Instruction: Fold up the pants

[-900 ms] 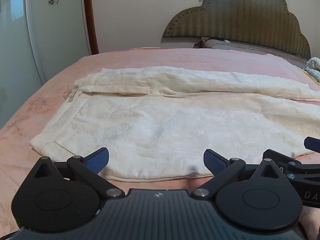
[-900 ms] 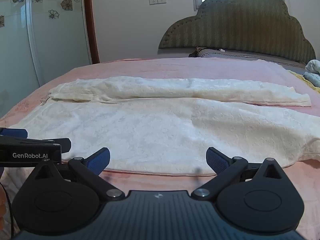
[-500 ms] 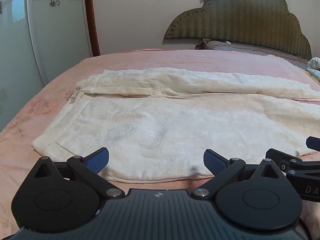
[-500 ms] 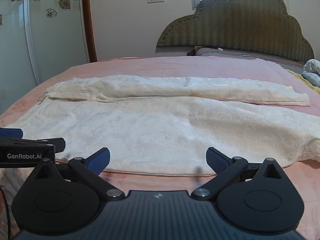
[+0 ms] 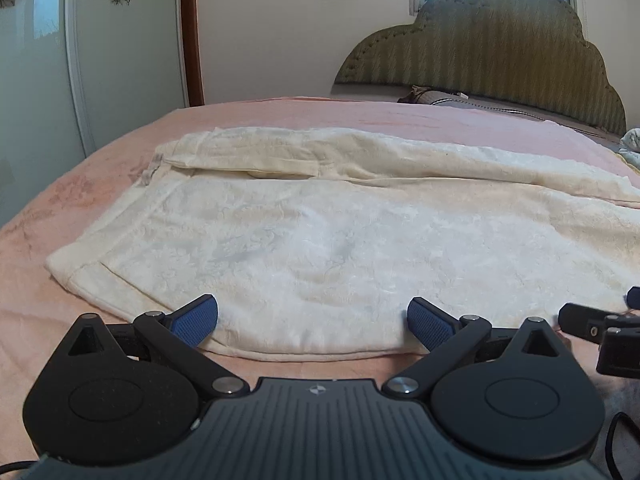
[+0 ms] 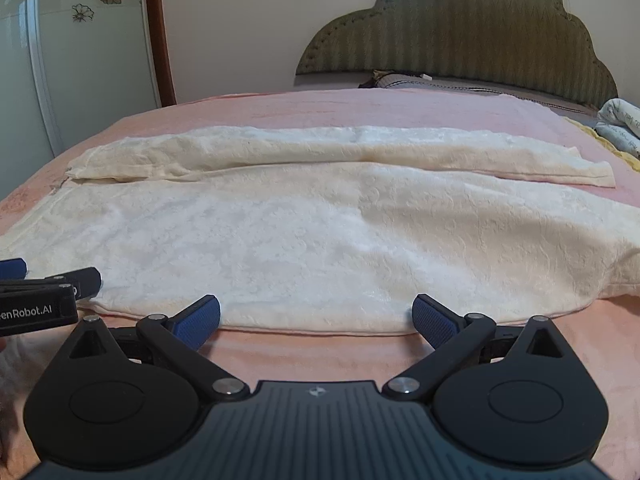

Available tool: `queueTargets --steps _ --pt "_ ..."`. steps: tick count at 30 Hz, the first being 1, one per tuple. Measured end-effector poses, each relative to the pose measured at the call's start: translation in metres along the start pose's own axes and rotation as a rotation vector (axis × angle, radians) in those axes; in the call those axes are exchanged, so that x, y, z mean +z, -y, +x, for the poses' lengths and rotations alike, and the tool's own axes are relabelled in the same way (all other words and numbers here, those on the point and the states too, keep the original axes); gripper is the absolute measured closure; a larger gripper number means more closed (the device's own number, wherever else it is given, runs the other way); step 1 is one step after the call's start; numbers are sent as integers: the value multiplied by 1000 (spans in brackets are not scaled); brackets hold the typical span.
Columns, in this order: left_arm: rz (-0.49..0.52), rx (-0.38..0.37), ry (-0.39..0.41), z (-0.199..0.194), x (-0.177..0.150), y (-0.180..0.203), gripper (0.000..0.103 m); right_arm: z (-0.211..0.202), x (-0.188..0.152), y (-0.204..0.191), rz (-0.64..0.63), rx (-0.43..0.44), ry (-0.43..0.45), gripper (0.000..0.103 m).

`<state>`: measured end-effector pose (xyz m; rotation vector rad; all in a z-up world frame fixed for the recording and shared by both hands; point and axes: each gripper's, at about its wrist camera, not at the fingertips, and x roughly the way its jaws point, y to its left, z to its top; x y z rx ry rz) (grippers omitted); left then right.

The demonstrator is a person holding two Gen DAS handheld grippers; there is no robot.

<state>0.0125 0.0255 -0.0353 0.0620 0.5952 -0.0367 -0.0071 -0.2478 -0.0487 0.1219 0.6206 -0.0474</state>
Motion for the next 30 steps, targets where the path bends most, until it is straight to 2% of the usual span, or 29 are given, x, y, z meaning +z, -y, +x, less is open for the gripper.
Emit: queueTargets --steps 11,30 --pt "60 42 -17 3 -4 10 0 10 -4 -5 -24 -20 -42 0" --pt "44 33 -19 3 -4 8 0 9 -3 0 1 1 -36 0"
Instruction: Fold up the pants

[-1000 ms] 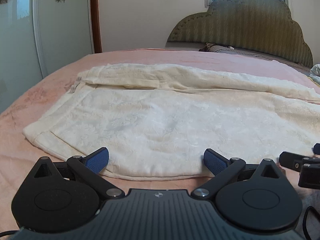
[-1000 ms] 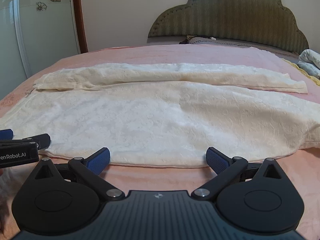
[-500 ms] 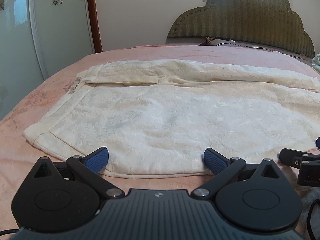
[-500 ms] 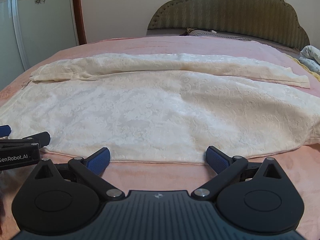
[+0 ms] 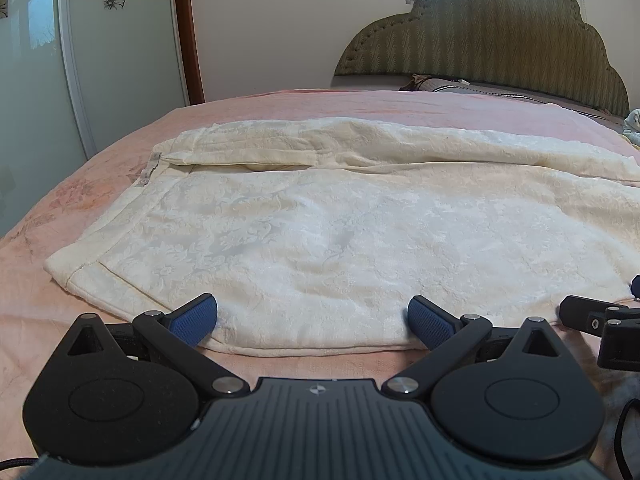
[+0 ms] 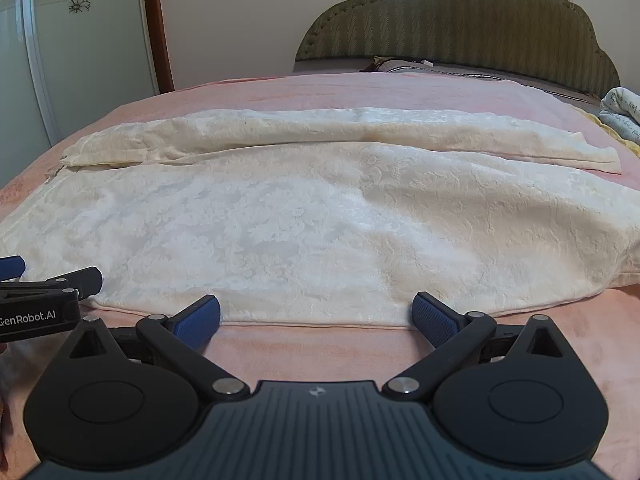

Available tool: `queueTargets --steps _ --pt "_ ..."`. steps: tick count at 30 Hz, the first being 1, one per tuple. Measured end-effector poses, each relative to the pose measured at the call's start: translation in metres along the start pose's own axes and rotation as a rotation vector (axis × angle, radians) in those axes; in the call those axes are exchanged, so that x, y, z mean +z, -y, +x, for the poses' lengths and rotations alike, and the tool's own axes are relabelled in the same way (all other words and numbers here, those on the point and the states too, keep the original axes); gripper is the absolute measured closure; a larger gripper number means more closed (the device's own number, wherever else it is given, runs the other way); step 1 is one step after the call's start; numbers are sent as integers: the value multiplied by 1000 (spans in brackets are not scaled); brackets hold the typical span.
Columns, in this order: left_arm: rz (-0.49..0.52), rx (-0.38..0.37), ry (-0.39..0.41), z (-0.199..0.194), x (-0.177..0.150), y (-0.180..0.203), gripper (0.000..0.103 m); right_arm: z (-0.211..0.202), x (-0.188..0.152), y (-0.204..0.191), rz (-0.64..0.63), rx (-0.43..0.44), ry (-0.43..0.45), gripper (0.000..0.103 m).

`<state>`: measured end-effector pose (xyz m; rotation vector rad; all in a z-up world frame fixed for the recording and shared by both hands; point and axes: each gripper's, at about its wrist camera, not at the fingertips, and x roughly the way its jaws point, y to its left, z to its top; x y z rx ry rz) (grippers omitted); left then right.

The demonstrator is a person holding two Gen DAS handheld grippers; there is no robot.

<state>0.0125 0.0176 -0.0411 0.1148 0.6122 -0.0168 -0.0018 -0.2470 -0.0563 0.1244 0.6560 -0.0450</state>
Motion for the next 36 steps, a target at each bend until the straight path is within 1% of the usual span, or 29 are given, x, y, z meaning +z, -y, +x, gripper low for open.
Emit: queueTargets --steps 11,21,25,27,28,29,31,32,34,36 --pt "-15 -11 2 -1 -1 -1 0 0 1 -3 -11 -11 -5 0" --pt "-6 -2 0 -1 -1 1 0 0 1 -4 -7 -8 -4 0" --pt "-27 -23 5 -3 -1 -3 0 0 1 -3 -8 -2 -3 0" --pt "-43 -44 9 -5 1 -6 1 -3 1 -2 -22 35 -3 0" --pt "-48 -54 5 -6 2 -8 1 -7 2 3 -6 76 10 0" --pt "-51 -65 -3 -6 5 -10 1 -11 3 7 17 131 22 0" --pt "-57 -80 -20 -6 12 -13 1 -16 15 16 65 275 41 0" --pt "-60 -87 -22 -6 16 -15 1 -17 24 17 67 311 57 0" --pt "-51 -97 -4 -7 27 -19 1 -16 52 13 13 332 108 0" --pt "-20 -74 12 -6 39 -22 1 -8 80 3 -72 358 145 0"
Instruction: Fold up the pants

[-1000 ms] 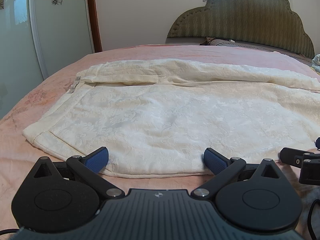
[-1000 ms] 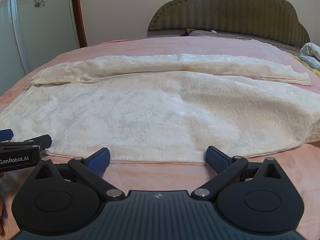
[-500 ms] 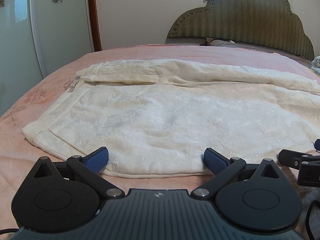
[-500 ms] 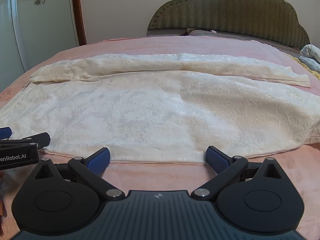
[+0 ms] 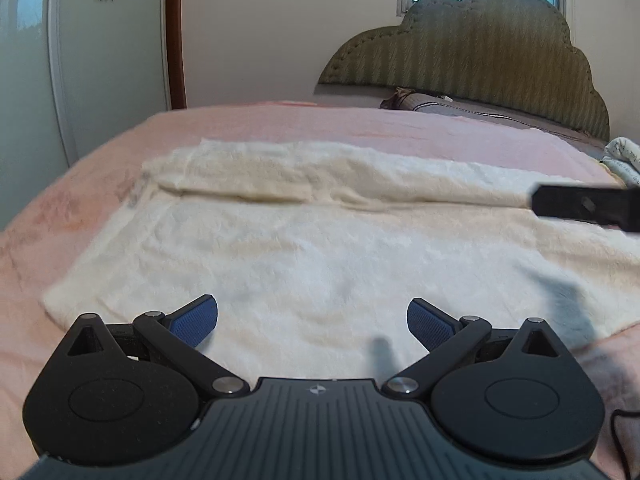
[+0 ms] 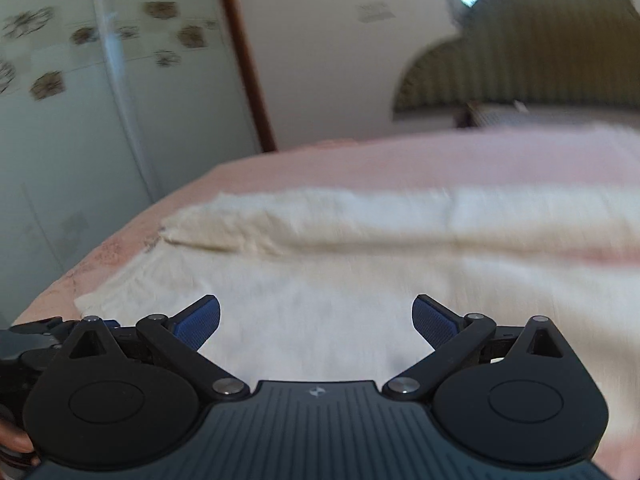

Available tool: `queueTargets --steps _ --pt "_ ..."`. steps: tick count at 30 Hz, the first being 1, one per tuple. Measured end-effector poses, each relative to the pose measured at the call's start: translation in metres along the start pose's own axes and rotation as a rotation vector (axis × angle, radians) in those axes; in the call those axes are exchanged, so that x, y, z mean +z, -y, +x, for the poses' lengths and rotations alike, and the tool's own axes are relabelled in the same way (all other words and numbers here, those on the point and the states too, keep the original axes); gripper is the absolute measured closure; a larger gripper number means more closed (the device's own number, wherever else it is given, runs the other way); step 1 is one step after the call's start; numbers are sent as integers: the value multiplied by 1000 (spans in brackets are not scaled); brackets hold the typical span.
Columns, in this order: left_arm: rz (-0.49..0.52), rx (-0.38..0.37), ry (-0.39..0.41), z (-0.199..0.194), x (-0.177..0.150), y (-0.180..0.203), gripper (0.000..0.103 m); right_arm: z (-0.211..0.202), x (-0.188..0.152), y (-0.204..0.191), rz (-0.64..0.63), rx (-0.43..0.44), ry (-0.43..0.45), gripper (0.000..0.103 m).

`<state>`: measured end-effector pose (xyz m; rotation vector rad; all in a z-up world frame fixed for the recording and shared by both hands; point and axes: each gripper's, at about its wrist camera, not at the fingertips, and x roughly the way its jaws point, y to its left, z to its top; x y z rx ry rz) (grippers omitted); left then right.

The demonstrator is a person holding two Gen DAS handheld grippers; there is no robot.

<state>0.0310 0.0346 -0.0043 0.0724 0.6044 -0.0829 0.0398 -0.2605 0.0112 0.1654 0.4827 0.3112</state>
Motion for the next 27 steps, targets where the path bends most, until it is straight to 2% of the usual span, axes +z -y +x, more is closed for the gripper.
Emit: queueTargets --steps 4,9,14,15,16,19,21,23,25,26,27 --pt "55 60 31 7 20 -11 1 61 56 -12 -149 51 -62 0" --pt "42 124 40 25 48 -39 1 153 104 -22 -265 118 -132 0" --pt "-3 176 31 45 72 -66 1 242 133 -39 -440 83 -210 1" --pt "-12 180 28 49 77 -70 1 257 136 -40 -453 79 -221 4" --pt "-20 182 24 54 81 -74 1 277 137 -39 -451 87 -247 15" --pt "-35 184 12 67 94 -83 1 324 142 -34 -419 110 -320 38" --pt "-38 183 7 77 101 -86 1 350 140 -29 -411 129 -374 39" --pt "-37 185 6 86 108 -89 1 373 138 -24 -399 188 -433 39" --pt "-44 181 3 96 115 -92 1 381 138 -19 -376 240 -442 41" --pt "-53 172 1 101 118 -94 1 382 139 -17 -366 266 -447 48" --pt "-64 160 -2 107 123 -95 1 382 140 -16 -361 303 -452 67"
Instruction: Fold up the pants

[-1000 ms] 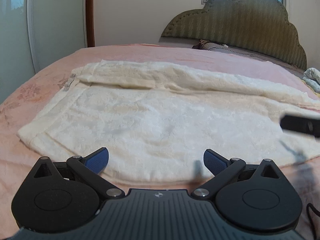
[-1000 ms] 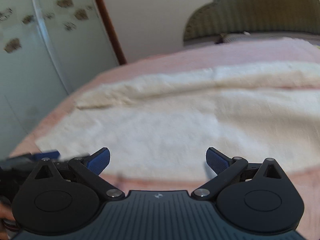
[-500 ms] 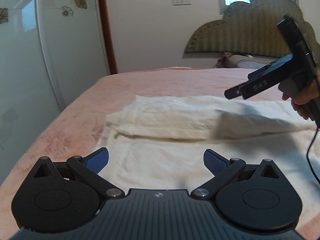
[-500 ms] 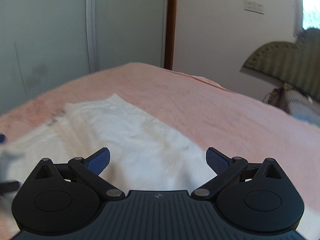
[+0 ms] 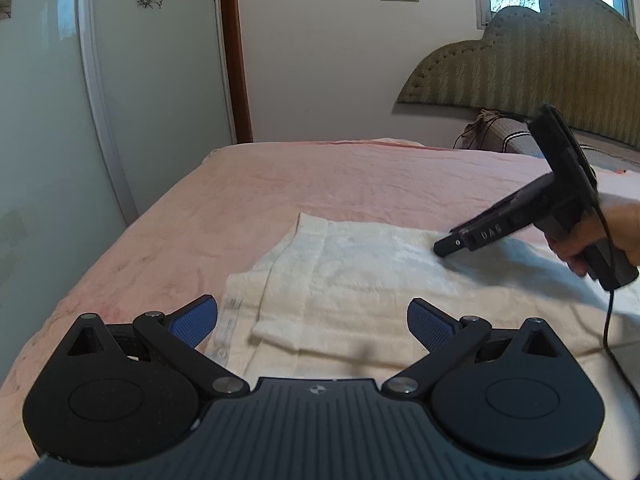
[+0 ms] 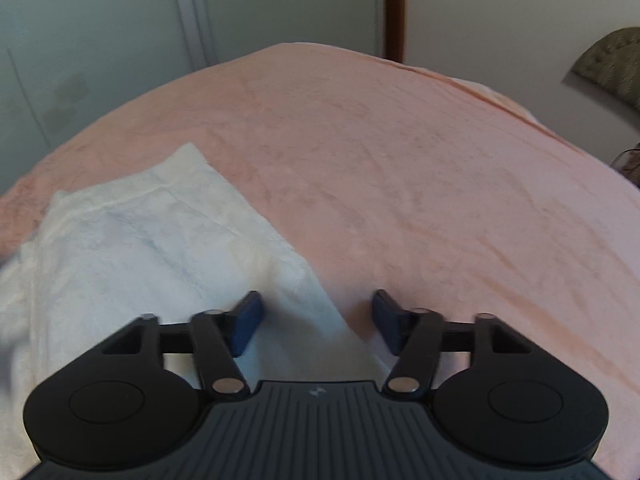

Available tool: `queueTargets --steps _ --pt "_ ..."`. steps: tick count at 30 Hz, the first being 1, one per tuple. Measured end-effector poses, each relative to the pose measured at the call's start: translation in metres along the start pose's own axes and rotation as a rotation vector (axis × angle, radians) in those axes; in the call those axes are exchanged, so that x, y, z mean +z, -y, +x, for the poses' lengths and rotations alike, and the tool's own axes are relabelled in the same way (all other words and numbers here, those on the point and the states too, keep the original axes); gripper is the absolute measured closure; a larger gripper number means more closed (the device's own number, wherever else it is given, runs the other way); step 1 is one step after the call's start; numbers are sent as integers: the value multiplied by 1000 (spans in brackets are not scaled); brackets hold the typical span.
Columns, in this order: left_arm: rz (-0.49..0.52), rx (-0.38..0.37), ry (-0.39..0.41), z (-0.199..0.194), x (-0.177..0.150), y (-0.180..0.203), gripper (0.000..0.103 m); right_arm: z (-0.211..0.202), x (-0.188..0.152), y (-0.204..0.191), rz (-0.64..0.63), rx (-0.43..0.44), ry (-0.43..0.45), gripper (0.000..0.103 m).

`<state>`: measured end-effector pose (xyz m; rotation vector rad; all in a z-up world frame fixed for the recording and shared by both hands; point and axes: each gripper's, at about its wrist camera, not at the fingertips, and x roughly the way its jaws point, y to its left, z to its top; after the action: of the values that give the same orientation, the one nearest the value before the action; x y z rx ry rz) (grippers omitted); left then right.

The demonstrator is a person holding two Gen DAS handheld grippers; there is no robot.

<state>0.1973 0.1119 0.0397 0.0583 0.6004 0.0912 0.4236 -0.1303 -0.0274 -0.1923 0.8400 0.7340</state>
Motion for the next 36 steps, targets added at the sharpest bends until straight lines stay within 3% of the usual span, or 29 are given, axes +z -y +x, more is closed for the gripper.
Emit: queueTargets --steps 1,3,6,9,13,20,22,23,24,26,27,29,30,32,33,34,36 --pt "-15 -10 -1 5 5 -1 1 -3 -1 -3 -17 27 8 77" --pt "-56 -32 -2 17 16 -3 1 -7 -4 -16 -90 -5 11 84" --pt "-163 -104 -36 38 35 -12 1 -19 -12 -42 -222 -102 59 89" --pt "-365 -232 -94 58 48 -31 1 -36 -28 -83 -450 -262 139 90" --pt "-665 -411 -156 80 50 -62 1 -64 -66 -138 -714 -394 228 91" --pt "-761 -513 -290 114 50 -69 2 -90 -133 -185 -954 -482 299 91" --pt "-785 -512 -301 117 47 -70 8 -93 -146 -188 -992 -493 299 91" --pt "-791 -504 -294 118 45 -70 22 -94 -150 -189 -997 -495 299 91" --pt "-784 -504 -285 117 44 -69 49 -96 -153 -188 -994 -492 299 91" --pt "-732 -462 -286 110 42 -62 85 -96 -154 -185 -970 -486 298 91" --pt "-713 -435 -274 104 41 -60 92 -97 -155 -183 -961 -491 302 91" --pt "-680 -407 -218 87 37 -56 97 -87 -147 -193 -941 -492 292 89" --pt "-661 -402 -185 77 35 -54 97 -86 -145 -198 -934 -502 306 83" --pt "-624 -397 -130 56 31 -52 97 -91 -144 -199 -920 -536 322 61" --pt "-607 -397 -107 46 29 -51 97 -96 -146 -196 -915 -546 321 43" --pt "-593 -397 -86 37 27 -50 97 -102 -148 -192 -908 -557 317 37" --pt "-565 -390 -48 18 20 -47 97 -114 -153 -181 -897 -563 286 37"
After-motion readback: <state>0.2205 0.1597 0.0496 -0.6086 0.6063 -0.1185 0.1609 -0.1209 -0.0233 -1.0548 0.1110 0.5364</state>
